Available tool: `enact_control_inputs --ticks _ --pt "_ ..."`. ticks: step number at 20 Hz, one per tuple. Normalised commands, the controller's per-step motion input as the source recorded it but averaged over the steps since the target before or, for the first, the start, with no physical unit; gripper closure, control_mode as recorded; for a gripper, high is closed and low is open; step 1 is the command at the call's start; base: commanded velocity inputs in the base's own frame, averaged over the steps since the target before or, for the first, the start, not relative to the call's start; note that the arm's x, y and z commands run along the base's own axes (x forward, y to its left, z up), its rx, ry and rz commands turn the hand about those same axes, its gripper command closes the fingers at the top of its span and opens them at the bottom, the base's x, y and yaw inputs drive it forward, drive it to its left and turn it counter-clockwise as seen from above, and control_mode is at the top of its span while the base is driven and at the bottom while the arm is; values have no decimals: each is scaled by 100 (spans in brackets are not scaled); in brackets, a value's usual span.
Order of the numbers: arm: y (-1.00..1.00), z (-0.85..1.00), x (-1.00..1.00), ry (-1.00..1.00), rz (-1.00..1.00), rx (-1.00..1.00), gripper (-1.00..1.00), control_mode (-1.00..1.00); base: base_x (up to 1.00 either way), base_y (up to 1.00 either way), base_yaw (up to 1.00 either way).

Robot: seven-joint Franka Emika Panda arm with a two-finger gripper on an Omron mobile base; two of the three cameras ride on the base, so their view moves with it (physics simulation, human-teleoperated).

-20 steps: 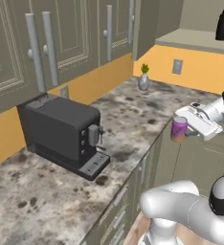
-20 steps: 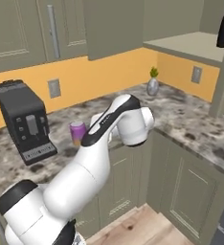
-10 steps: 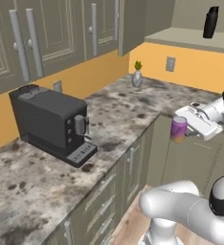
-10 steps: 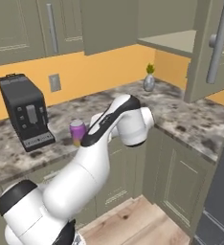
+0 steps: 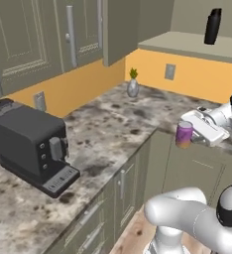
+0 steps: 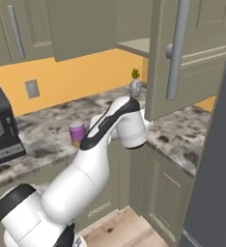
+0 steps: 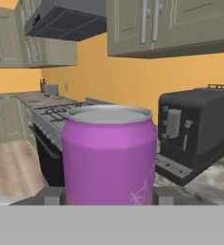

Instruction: Pick the can, water bottle from the counter and place them in the open cabinet.

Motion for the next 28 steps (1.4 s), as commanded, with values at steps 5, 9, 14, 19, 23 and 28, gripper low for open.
enact_control_inputs --ticks 5,9,14,19,23,28 --pt "0 0 0 0 0 0 100 100 78 3 0" --pt "0 0 0 0 0 0 100 100 78 0 0" --pt "0 0 0 0 0 0 100 100 72 -2 -11" --pt "0 0 0 0 0 0 100 100 57 -18 -21" --pt "0 0 0 0 0 0 100 100 68 -26 -22" --pt "0 0 0 0 0 0 100 100 35 -7 -14"
